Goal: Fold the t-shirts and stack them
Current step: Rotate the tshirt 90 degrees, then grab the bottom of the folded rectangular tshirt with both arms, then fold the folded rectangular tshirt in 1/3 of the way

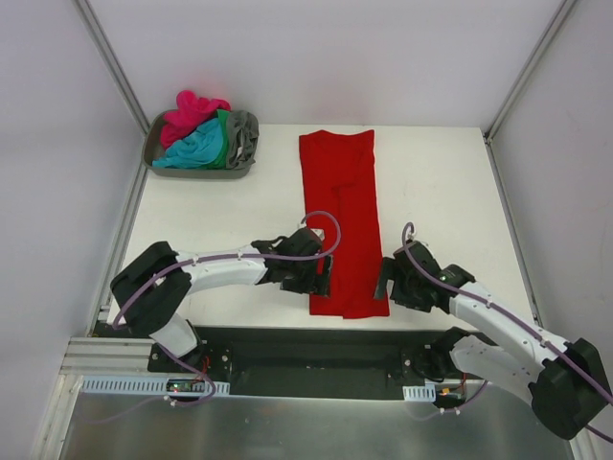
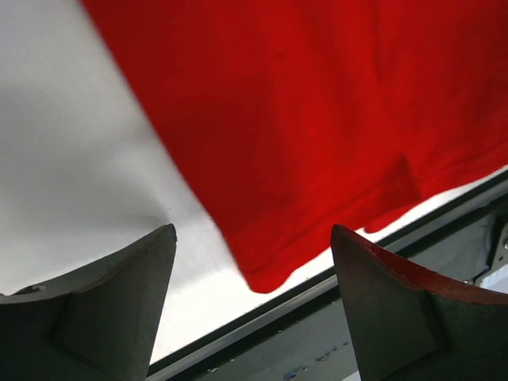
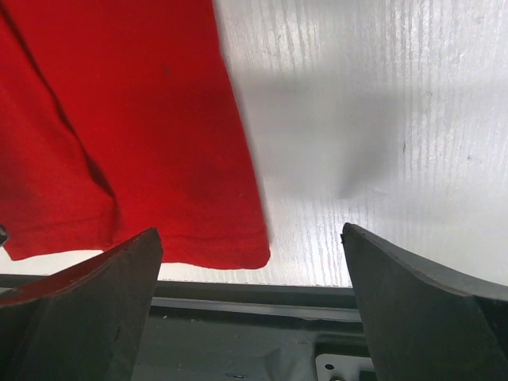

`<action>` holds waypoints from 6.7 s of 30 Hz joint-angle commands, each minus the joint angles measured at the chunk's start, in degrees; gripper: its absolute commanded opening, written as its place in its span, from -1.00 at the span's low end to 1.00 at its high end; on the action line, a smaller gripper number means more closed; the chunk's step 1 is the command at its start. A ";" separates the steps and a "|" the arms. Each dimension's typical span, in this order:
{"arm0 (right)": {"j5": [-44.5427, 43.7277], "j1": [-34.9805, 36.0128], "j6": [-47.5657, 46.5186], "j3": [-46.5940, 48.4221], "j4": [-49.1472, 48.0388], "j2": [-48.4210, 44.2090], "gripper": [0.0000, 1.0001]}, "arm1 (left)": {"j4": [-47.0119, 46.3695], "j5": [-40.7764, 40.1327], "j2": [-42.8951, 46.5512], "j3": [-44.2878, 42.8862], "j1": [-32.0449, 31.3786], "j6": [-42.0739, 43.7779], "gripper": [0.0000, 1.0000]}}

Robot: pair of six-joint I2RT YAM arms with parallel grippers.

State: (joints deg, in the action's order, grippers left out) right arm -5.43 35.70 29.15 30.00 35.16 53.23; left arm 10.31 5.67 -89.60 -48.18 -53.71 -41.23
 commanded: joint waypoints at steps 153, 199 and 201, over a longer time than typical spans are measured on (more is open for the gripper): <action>5.79 -17.51 -11.48 46.11 -19.95 50.12 -0.80 | 7.01 0.83 -30.63 -47.09 25.94 11.35 -0.72; 5.78 -10.21 -12.36 26.36 -19.95 35.20 0.93 | -7.58 8.74 -11.72 -13.42 25.33 3.97 0.45; 5.78 -10.56 -11.92 23.80 -20.39 33.26 0.93 | -7.49 8.04 -12.96 -13.52 25.32 3.62 0.32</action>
State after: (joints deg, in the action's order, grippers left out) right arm 1.87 25.91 14.90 58.26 15.62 91.46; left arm 4.38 11.97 -100.29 -59.29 -28.12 -36.99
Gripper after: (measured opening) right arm 0.961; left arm 0.705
